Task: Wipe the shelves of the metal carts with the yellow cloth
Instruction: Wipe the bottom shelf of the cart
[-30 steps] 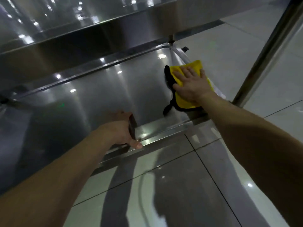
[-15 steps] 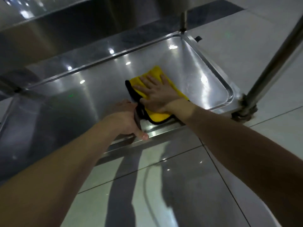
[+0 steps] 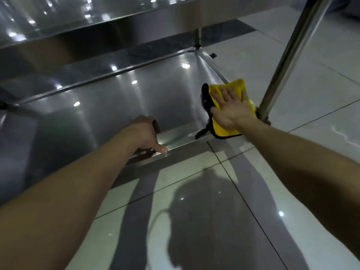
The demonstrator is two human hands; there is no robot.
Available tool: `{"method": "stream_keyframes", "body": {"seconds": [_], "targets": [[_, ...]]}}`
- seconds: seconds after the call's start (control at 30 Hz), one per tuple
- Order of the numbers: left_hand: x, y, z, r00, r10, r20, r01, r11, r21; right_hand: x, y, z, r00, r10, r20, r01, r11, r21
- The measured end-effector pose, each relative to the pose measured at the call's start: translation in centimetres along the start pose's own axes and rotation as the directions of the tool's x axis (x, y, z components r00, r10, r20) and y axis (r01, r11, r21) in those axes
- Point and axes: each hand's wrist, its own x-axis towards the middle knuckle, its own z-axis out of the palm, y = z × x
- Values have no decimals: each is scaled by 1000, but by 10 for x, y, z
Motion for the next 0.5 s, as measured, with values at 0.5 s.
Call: {"method": "stream_keyframes", "body": {"seconds": [0.5], "targets": [[-59,-134,22,995,-63,-75,67,996,61,-29,-89,18,925,-380,-9,378,923,-66]]}}
